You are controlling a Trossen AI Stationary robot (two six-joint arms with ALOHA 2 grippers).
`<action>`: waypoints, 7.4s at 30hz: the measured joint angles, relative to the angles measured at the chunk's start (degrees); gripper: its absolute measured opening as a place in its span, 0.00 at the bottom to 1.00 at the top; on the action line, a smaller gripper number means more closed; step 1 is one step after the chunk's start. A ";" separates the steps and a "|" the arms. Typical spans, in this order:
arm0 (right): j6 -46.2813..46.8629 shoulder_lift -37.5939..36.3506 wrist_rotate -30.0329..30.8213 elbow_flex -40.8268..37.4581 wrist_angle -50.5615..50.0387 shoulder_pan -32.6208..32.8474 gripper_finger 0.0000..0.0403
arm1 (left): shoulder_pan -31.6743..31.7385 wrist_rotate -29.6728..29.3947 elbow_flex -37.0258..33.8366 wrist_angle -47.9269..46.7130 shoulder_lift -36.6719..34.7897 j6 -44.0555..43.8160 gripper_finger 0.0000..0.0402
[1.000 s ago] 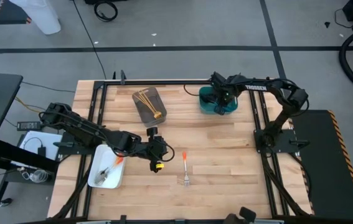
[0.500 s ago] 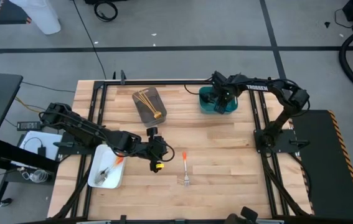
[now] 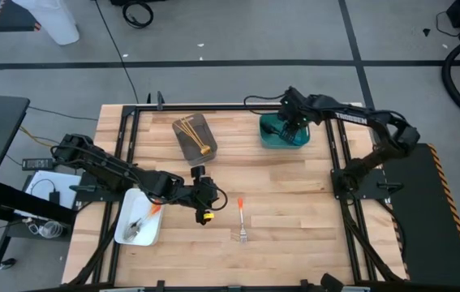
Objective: Sort silverware by color (type)
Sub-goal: Put the orange fork into the white bin
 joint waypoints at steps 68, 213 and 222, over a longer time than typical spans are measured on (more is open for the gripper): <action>30.12 -6.73 4.98 0.00 23.78 51.58 0.36 | 5.07 26.67 0.00 15.58 7.08 19.94 0.43; 39.37 -10.42 30.17 -5.57 21.69 73.41 0.36 | 8.06 39.30 30.56 -11.86 35.36 59.21 0.44; 45.50 -10.97 20.41 -5.60 19.16 74.55 0.36 | 8.09 40.04 31.26 -12.37 35.39 64.39 0.44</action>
